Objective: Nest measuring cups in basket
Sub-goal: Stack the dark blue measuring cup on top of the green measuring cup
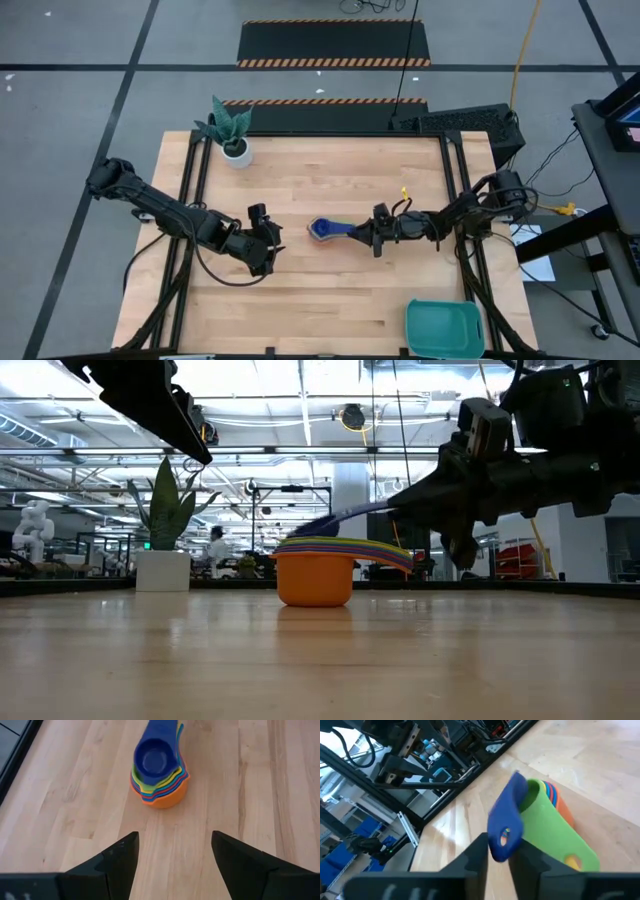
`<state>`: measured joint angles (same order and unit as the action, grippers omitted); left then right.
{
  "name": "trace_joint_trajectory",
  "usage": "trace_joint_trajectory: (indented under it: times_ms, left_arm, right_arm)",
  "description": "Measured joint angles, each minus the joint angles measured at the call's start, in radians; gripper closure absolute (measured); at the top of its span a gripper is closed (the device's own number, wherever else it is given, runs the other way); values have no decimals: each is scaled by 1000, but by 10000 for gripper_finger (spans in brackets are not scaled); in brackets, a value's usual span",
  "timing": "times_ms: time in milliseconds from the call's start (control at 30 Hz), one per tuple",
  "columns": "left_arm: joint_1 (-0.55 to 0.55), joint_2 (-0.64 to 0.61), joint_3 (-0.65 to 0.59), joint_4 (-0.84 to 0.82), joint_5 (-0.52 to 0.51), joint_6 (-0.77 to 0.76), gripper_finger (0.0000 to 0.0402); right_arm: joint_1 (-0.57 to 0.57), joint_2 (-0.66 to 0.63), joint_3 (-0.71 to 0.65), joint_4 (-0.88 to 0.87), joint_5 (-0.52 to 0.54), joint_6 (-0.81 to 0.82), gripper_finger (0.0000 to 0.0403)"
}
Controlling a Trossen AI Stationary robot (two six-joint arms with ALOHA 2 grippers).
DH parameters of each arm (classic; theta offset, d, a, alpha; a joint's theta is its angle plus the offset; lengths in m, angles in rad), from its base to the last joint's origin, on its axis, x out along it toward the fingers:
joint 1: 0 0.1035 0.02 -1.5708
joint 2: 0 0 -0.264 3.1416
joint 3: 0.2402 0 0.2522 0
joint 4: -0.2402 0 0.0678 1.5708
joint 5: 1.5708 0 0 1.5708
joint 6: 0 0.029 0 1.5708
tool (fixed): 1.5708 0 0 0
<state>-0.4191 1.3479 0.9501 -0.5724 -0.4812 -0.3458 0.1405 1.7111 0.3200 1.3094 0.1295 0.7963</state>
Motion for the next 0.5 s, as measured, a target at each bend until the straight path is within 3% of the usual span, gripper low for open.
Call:
trace_joint_trajectory:
  times_ms: [267,500]
  left_arm:
    - [0,0,0,0,0,0,149]
    - [0,0,0,0,0,-3,149]
  right_arm:
    - [-21,0,-1,-2,0,0,263]
    - [-48,0,-1,-19,-25,-24,225]
